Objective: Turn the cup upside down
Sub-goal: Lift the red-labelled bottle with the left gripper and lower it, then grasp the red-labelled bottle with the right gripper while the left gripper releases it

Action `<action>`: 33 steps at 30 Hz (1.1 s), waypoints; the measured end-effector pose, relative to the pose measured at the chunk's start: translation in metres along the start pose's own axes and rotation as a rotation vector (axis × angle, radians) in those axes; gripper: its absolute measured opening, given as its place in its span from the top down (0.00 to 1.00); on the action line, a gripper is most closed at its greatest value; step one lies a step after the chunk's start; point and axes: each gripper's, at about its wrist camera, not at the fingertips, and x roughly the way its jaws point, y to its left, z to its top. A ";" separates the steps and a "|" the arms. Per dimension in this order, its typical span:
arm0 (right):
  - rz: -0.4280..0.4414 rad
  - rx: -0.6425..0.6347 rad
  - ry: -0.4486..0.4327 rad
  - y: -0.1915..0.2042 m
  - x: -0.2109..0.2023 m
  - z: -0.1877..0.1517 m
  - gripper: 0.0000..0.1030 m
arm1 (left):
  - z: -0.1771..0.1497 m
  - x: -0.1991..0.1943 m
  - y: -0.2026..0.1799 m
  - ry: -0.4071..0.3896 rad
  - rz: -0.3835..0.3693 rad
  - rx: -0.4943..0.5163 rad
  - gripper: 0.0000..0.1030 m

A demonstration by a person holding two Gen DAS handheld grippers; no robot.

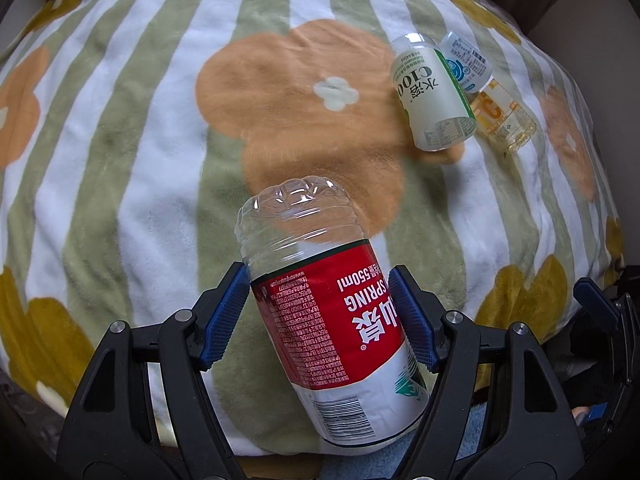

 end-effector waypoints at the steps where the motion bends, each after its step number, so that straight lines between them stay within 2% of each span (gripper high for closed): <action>1: 0.004 -0.001 0.004 0.000 0.000 -0.001 0.00 | 0.000 0.002 -0.001 -0.004 0.003 0.002 0.33; 9: 0.001 0.015 0.017 -0.008 -0.009 -0.012 0.00 | 0.006 0.019 0.000 -0.026 0.035 0.016 0.32; 11: -0.001 0.026 0.019 -0.011 -0.010 -0.014 0.00 | 0.006 0.019 -0.002 -0.044 0.052 0.031 0.29; 13: 0.004 0.038 0.023 -0.013 -0.011 -0.015 0.00 | 0.006 0.018 -0.004 -0.063 0.084 0.048 0.14; 14: 0.004 0.042 0.023 -0.014 -0.011 -0.016 0.00 | 0.005 0.016 -0.005 -0.079 0.096 0.058 0.02; 15: 0.002 0.045 0.024 -0.015 -0.012 -0.017 0.00 | 0.004 0.013 -0.005 -0.099 0.098 0.067 0.00; 20: 0.004 0.061 0.032 -0.020 -0.016 -0.019 0.00 | -0.001 -0.002 -0.006 -0.124 0.097 0.084 0.00; 24: 0.097 0.063 0.046 -0.028 -0.025 -0.011 0.00 | -0.014 -0.021 -0.004 -0.145 0.095 0.089 0.00; 29: 0.202 0.095 0.079 -0.043 -0.039 0.018 0.00 | -0.036 -0.048 0.006 -0.181 0.067 0.093 0.00; 33: 0.249 0.100 0.151 -0.037 -0.031 0.047 0.00 | -0.059 -0.062 0.018 -0.207 0.033 0.085 0.00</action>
